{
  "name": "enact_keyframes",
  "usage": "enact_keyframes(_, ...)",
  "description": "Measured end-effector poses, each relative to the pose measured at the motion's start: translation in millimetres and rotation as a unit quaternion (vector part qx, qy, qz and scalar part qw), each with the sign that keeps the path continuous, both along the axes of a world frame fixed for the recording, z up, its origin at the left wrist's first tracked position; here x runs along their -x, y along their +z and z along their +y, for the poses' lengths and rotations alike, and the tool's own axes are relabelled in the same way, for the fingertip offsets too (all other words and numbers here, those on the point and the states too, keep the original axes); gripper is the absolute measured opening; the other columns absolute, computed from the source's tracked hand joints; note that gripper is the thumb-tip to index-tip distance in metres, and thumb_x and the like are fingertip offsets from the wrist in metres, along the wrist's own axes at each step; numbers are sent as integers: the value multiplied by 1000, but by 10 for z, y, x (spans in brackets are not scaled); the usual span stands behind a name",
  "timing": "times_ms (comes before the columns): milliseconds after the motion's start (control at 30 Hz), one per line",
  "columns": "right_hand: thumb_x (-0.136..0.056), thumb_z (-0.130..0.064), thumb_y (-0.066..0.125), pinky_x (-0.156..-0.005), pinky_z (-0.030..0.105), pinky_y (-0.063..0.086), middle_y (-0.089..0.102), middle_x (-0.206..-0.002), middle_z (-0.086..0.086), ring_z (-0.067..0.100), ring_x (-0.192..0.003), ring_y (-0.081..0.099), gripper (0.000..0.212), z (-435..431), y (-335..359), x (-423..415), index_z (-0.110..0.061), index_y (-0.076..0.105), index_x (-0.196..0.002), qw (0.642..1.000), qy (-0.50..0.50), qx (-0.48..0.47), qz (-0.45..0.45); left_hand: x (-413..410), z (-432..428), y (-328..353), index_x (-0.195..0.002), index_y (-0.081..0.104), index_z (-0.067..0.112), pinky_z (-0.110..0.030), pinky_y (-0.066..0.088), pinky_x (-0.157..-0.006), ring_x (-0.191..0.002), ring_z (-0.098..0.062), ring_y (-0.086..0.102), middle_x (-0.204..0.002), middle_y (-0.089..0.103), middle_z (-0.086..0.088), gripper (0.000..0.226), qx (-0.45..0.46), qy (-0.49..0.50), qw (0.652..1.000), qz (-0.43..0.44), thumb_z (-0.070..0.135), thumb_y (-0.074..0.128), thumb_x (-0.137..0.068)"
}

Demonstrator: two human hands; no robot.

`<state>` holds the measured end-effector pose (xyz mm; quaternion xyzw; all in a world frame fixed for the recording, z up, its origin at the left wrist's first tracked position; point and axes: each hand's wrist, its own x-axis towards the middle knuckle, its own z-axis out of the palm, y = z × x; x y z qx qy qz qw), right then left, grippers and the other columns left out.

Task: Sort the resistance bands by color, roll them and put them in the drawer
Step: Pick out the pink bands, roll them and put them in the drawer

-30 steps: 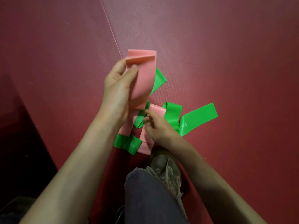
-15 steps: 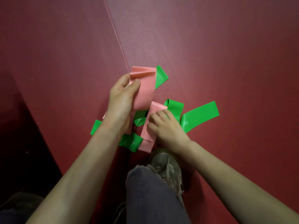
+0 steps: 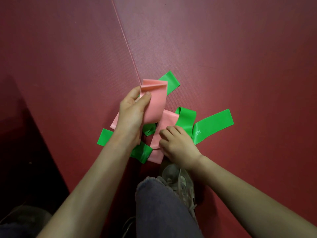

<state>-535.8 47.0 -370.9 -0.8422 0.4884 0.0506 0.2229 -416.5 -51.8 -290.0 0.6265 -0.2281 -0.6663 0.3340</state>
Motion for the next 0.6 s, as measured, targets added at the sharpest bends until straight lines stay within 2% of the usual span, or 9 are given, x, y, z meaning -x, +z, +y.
enact_keyframes(67, -70, -21, 48, -74, 31, 33, 61, -75, 7, 30, -74, 59, 13, -63, 120, 20, -10, 56, -70, 989, -102, -72, -77, -11, 11, -4, -83, 58, 20, -23, 44, -57, -58, -5, 54, -57, 62, 11, 22, 4, 2, 1000, 5, 6, 43, -92)
enact_keyframes(133, -71, -24, 42, -88, 28, 35, 67, -81, 9, 30, -81, 59, 20, -121, 286, 3, -9, 55, -74, 948, -238, -123, -172, -15, 20, -13, -83, 58, 19, -20, 46, -57, -57, -2, 56, -57, 64, 12, 23, 7, 13, 1000, 13, 5, 42, -92)
enact_keyframes(200, -72, -24, 40, -102, 25, 29, 71, -88, 7, 25, -86, 58, 14, -169, 495, -59, -17, 51, -77, 899, -314, -145, -270, -14, 20, -30, -83, 57, 20, -18, 47, -58, -55, 0, 56, -57, 64, 12, 24, 9, 37, 999, 27, 3, 41, -92)
enact_keyframes(233, -73, -23, 41, -100, 25, 33, 71, -86, 2, 23, -83, 57, 9, -184, 604, -96, -23, 48, -77, 879, -327, -149, -315, -13, 22, -40, -83, 57, 20, -18, 48, -59, -56, 0, 57, -58, 64, 12, 25, 9, 48, 998, 32, 3, 41, -91)
enact_keyframes(300, -74, -23, 42, -71, 22, 40, 57, -65, -8, 14, -64, 48, 7, -214, 825, -151, -29, 44, -71, 838, -351, -156, -387, -3, 28, -54, -83, 58, 20, -22, 48, -61, -57, -2, 56, -59, 64, 11, 24, 7, 62, 997, 39, 4, 42, -91)
enact_keyframes(367, -75, -17, 47, -52, 25, 31, 41, -53, 5, 16, -52, 36, 14, -253, 1007, -187, -29, 45, -68, 781, -399, -175, -448, 13, 29, -46, -80, 58, 19, -23, 47, -58, -55, -3, 54, -57, 62, 10, 22, 2, 66, 997, 42, 6, 43, -91)
enact_keyframes(400, -76, -12, 48, -49, 26, 30, 39, -53, 9, 17, -50, 33, 18, -287, 1076, -208, -27, 47, -68, 751, -421, -185, -474, 23, 29, -33, -78, 58, 18, -22, 46, -57, -53, -3, 53, -54, 60, 10, 22, 0, 65, 997, 42, 8, 44, -92)
enact_keyframes(500, -79, -9, 50, -46, 26, 36, 43, -49, 0, 11, -47, 39, 19, -433, 1183, -269, -25, 51, -69, 667, -488, -203, -525, 50, 29, 21, -76, 58, 17, -20, 48, -56, -51, -4, 54, -53, 61, 8, 22, -1, 57, 997, 51, 10, 45, -92)
enact_keyframes(600, -83, -8, 53, -43, 12, 37, 51, -47, -11, -3, -43, 43, 17, -608, 1164, -278, -22, 51, -73, 613, -542, -181, -545, 60, 34, 59, -79, 62, 15, -24, 47, -56, -55, -10, 57, -59, 65, 6, 17, 1, 44, 998, 43, 11, 49, -90)
